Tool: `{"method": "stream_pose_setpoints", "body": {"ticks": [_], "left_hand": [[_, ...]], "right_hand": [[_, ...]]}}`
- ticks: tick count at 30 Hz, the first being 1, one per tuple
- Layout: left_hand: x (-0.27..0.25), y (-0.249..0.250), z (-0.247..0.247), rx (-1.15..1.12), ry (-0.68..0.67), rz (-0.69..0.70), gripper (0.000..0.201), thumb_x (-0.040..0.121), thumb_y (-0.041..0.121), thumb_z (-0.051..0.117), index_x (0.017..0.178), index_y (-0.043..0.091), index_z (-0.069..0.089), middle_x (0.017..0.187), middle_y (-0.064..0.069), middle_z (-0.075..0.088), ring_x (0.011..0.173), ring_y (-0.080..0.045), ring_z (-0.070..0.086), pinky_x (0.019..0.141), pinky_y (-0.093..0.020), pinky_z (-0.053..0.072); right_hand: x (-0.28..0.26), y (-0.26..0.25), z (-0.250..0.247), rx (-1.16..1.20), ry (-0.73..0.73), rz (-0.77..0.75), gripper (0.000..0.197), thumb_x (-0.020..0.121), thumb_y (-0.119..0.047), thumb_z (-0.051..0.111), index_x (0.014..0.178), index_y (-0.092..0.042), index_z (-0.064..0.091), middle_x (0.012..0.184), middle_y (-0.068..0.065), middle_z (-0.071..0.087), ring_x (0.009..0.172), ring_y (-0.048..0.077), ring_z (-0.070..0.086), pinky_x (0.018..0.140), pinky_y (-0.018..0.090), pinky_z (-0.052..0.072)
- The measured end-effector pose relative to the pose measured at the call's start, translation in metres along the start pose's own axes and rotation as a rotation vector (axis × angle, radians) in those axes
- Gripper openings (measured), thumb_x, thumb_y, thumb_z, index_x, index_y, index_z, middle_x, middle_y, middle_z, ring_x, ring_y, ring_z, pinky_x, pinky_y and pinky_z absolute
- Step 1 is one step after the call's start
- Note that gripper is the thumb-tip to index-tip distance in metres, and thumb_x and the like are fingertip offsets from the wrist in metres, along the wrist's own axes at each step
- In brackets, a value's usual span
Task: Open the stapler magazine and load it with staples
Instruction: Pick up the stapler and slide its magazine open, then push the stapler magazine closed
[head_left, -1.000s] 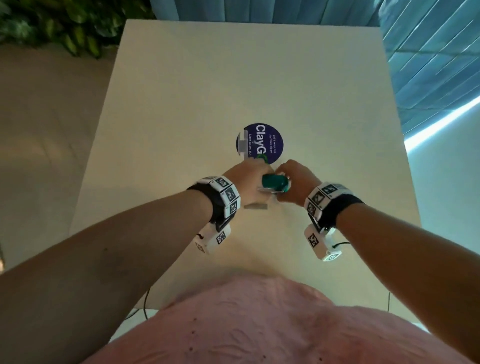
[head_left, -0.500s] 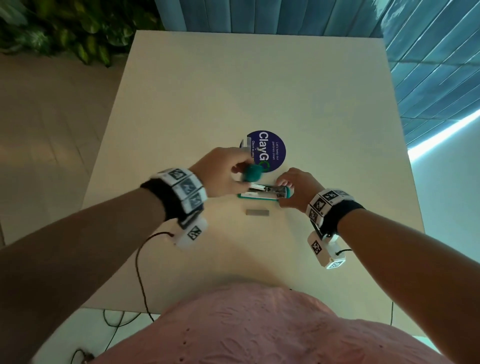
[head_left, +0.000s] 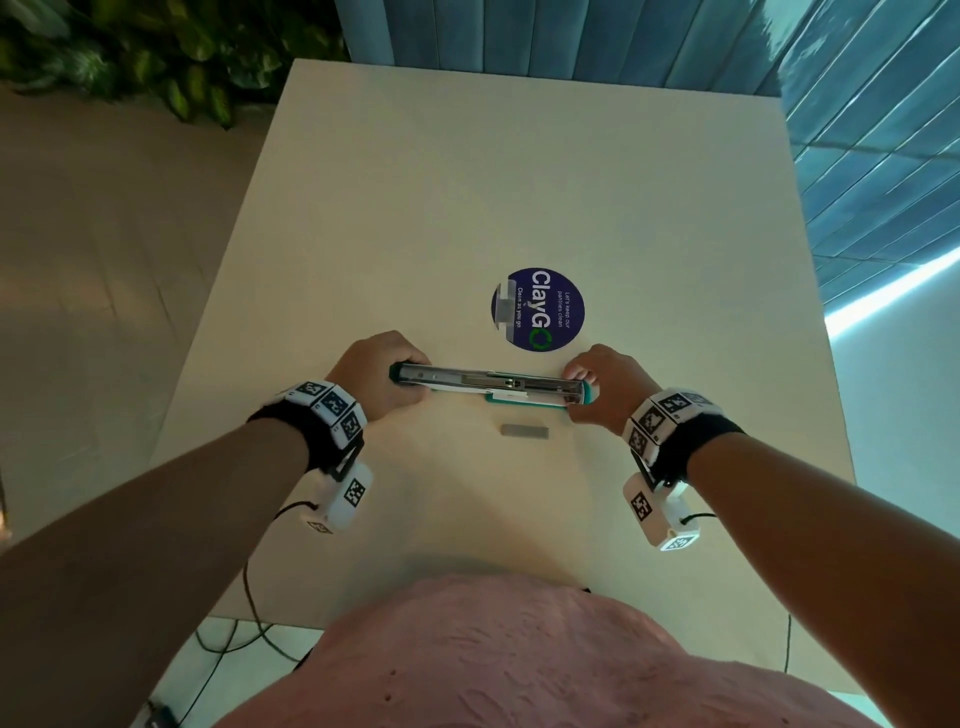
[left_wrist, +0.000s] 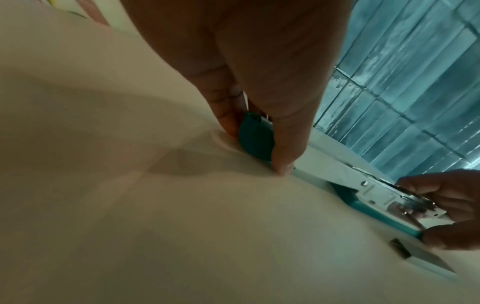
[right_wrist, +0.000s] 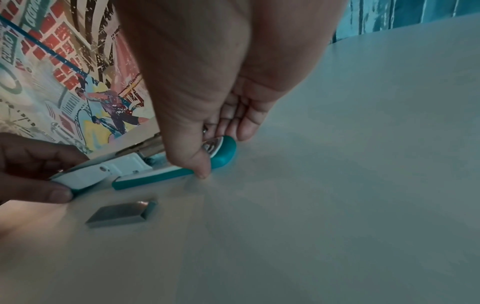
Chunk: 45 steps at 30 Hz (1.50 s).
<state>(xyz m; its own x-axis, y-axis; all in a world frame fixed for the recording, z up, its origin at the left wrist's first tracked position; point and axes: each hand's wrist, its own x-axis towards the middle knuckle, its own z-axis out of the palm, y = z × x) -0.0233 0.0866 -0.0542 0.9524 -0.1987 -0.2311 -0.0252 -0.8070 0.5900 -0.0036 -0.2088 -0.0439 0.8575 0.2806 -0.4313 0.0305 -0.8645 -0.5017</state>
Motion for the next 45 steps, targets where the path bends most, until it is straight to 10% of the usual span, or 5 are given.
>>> {"method": "stream_pose_setpoints", "body": {"ticks": [10,18,23,28,45], "left_hand": [[-0.002,-0.002,0.000,-0.007,0.009,0.001,0.027,0.066,0.017,0.076,0.092,0.017,0.069,0.092,-0.006,0.065,0.080,-0.021,0.059,0.073,-0.030,0.047],[-0.001,-0.008,0.002,-0.045,0.038,-0.016,0.031,0.062,0.020,0.082,0.090,0.016,0.070,0.092,-0.007,0.066,0.079,-0.021,0.061,0.072,-0.028,0.047],[0.001,-0.011,0.003,-0.039,0.027,-0.017,0.030,0.063,0.018,0.081,0.091,0.016,0.070,0.092,-0.006,0.065,0.080,-0.020,0.059,0.069,-0.021,0.042],[0.001,-0.015,0.006,-0.052,0.041,0.004,0.029,0.063,0.016,0.080,0.090,0.018,0.070,0.091,-0.005,0.065,0.076,-0.018,0.058,0.065,-0.012,0.037],[0.000,-0.012,0.003,-0.045,0.031,-0.004,0.030,0.062,0.016,0.079,0.091,0.018,0.070,0.092,-0.005,0.065,0.080,-0.020,0.060,0.068,-0.018,0.043]], "right_hand": [[-0.038,-0.053,0.035,-0.257,-0.008,-0.355,0.042,0.076,-0.026,0.064,0.113,-0.014,0.050,0.116,0.006,0.053,0.106,0.025,0.046,0.094,0.039,0.043],[-0.036,-0.040,0.060,-0.254,0.053,-0.285,0.016,0.086,-0.011,0.054,0.099,-0.004,0.060,0.099,0.019,0.062,0.092,0.039,0.056,0.082,0.049,0.053],[-0.038,-0.045,0.050,-0.259,0.001,-0.326,0.038,0.089,-0.026,0.029,0.097,-0.004,0.059,0.099,0.017,0.061,0.093,0.035,0.055,0.085,0.046,0.051],[-0.025,-0.043,0.014,-0.169,0.128,-0.292,0.014,0.088,-0.013,0.049,0.095,-0.007,0.059,0.095,0.013,0.060,0.089,0.029,0.051,0.079,0.040,0.048],[-0.014,-0.033,-0.002,-0.227,-0.018,-0.240,0.025,0.093,-0.018,0.041,0.107,-0.014,0.062,0.101,0.011,0.060,0.097,0.024,0.049,0.083,0.035,0.043]]}}
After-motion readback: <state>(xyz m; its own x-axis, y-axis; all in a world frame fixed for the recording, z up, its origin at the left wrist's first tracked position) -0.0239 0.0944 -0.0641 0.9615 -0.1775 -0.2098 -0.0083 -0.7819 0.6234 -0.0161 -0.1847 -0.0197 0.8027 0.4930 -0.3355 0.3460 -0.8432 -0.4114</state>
